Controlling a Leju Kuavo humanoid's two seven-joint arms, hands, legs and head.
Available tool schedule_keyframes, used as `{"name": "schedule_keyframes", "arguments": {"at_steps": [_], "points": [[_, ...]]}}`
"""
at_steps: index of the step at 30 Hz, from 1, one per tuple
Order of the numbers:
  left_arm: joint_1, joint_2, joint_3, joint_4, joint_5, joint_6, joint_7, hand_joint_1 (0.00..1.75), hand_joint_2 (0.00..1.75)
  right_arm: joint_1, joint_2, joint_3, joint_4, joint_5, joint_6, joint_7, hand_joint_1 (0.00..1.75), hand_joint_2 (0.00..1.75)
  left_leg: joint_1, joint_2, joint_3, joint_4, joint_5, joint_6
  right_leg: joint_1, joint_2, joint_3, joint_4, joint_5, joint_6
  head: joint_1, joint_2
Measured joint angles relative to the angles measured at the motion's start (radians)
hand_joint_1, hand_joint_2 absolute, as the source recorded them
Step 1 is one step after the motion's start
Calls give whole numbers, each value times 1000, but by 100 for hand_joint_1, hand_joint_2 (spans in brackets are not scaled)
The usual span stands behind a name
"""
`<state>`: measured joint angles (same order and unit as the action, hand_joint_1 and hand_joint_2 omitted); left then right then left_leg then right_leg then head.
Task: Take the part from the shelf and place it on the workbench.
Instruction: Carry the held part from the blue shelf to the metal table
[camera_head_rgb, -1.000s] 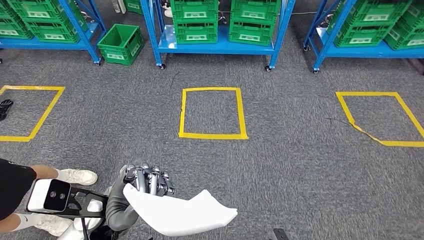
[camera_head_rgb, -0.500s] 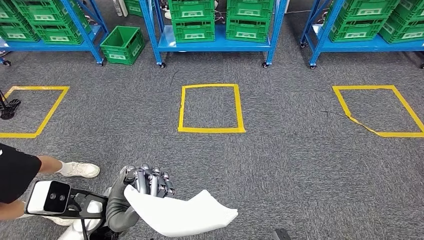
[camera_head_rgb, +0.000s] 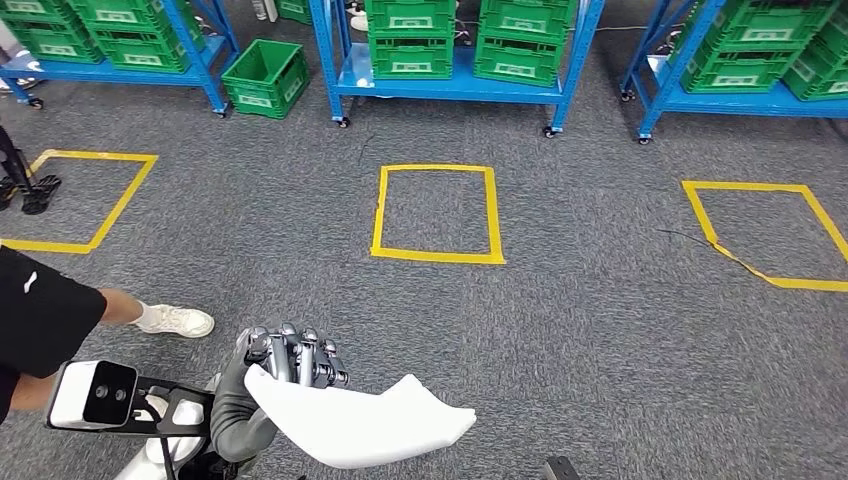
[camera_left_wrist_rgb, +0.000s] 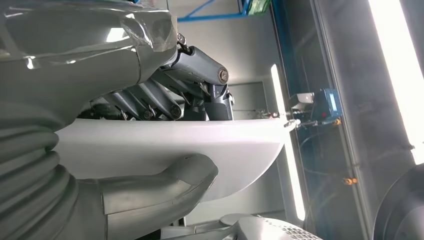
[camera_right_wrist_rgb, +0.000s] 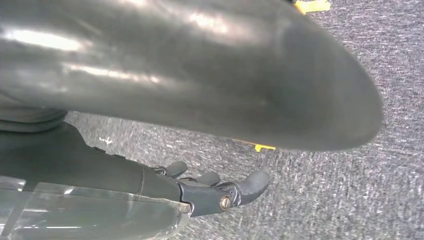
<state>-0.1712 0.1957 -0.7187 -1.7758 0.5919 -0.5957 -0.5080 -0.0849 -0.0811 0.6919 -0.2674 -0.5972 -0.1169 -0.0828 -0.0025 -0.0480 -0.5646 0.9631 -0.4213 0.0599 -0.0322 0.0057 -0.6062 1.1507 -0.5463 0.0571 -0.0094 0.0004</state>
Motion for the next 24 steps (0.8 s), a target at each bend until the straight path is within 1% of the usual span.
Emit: {"name": "schedule_keyframes", "arguments": {"at_steps": [1,2,3,4,5,6,7,8,9,10,11,12,13,14,15,16,17,18,19,20,21,22,23,24], "points": [[0,0,0,0,-2,1,-1,175,175,-1,-2,1,0,2,1,0,0,0,0,-9,-8,13,-3,-5,-2,14,33,-65,22,6,0,0],[0,0,0,0,-3,1,-3,175,175,-2,-3,3,0,5,2,1,0,0,-1,-17,-18,26,-6,-11,-4,23,56,-115,37,4,-1,0],[1,0,1,-1,-4,1,-4,175,175,-2,-3,5,0,7,3,1,0,0,-1,-24,-27,37,-8,-17,-3,30,68,-140,44,-2,-1,0],[2,1,2,-1,-4,1,-5,175,175,-3,-4,7,0,9,4,2,0,0,-1,-30,-34,42,-7,-23,0,29,67,-142,45,-11,-1,0],[4,2,2,-2,-4,1,-6,175,175,-3,-4,8,0,11,4,3,0,0,0,-35,-39,44,-5,-29,1,21,67,-142,49,-19,-1,0],[5,2,3,-3,-5,2,-6,175,175,-4,-3,10,0,12,5,4,0,0,2,-34,-41,46,-4,-34,1,16,66,-142,52,-25,-1,0],[7,3,4,-4,-5,2,-6,175,175,-5,-3,11,0,13,5,4,0,0,3,-23,-47,56,-12,-40,-1,9,66,-143,55,-32,-2,0],[8,4,5,-6,-6,2,-7,175,175,-6,-2,12,0,14,6,4,0,0,5,-5,-58,85,-31,-45,-4,1,65,-144,57,-38,-4,0],[8,4,6,-8,-7,2,-7,175,175,-6,-2,12,0,16,6,5,0,0,7,15,-80,134,-61,-51,-4,-7,65,-145,58,-42,-6,0],[9,4,6,-9,-8,2,-7,175,175,-5,-3,13,0,17,6,6,0,0,9,31,-109,201,-97,-57,-3,-16,63,-145,59,-46,-8,0],[11,4,6,-10,-10,2,-7,175,175,-5,-3,13,0,18,6,7,0,0,13,39,-140,270,-128,-62,-1,-25,61,-144,59,-48,-8,0],[13,5,6,-10,-12,2,-7,175,175,-4,-3,14,0,19,6,9,0,0,15,42,-162,320,-146,-65,0,-35,59,-144,60,-48,-8,0],[14,5,6,-10,-13,2,-7,175,175,-4,-3,14,0,20,6,10,0,0,16,45,-166,335,-145,-66,0,-46,58,-144,60,-48,-8,0],[15,6,6,-10,-14,2,-7,175,175,-5,-3,14,0,21,6,10,0,0,16,48,-149,308,-126,-64,1,-56,58,-144,60,-48,-8,0],[15,6,7,-11,-14,2,-7,175,175,-6,-2,14,0,22,6,11,0,0,16,57,-113,244,-95,-59,2,-66,59,-144,60,-48,-8,0],[15,6,7,-13,-15,2,-7,175,175,-7,-2,14,0,23,6,11,0,0,13,78,-70,166,-67,-53,3,-75,60,-145,59,-48,-8,0],[15,6,8,-15,-15,2,-7,175,175,-9,-1,14,0,24,6,11,0,0,8,99,-35,102,-48,-45,6,-83,60,-145,59,-46,-8,0],[14,6,9,-17,-16,1,-7,175,175,-11,0,14,0,24,6,11,0,0,2,114,-15,62,-39,-38,8,-91,60,-146,60,-43,-8,0],[14,6,9,-18,-16,1,-8,175,175,-11,0,14,0,25,6,12,0,0,-4,122,-10,46,-39,-31,9,-99,61,-147,60,-39,-7,0],[13,6,10,-18,-16,1,-8,175,175,-12,0,15,0,25,6,13,0,0,-8,113,-13,45,-37,-27,10,-109,61,-149,61,-34,-7,0],[13,7,10,-19,-16,1,-8,175,175,-12,0,15,0,25,6,13,0,0,-8,101,-12,39,-32,-21,9,-117,61,-150,60,-29,-7,0],[13,8,10,-20,-16,1,-8,175,175,-14,0,15,-1,25,7,14,0,0,-7,89,-10,30,-25,-16,8,-112,59,-146,55,-25,-7,0],[11,8,10,-21,-16,0,-9,175,175,-15,0,15,-1,25,7,14,0,0,-4,79,-8,22,-18,-10,8,-95,50,-127,43,-25,-6,0],[10,7,10,-21,-16,-1,-9,175,175,-16,0,15,-1,25,7,14,0,0,-1,68,-7,14,-11,-4,7,-70,30,-86,20,-29,-5,0]]}}
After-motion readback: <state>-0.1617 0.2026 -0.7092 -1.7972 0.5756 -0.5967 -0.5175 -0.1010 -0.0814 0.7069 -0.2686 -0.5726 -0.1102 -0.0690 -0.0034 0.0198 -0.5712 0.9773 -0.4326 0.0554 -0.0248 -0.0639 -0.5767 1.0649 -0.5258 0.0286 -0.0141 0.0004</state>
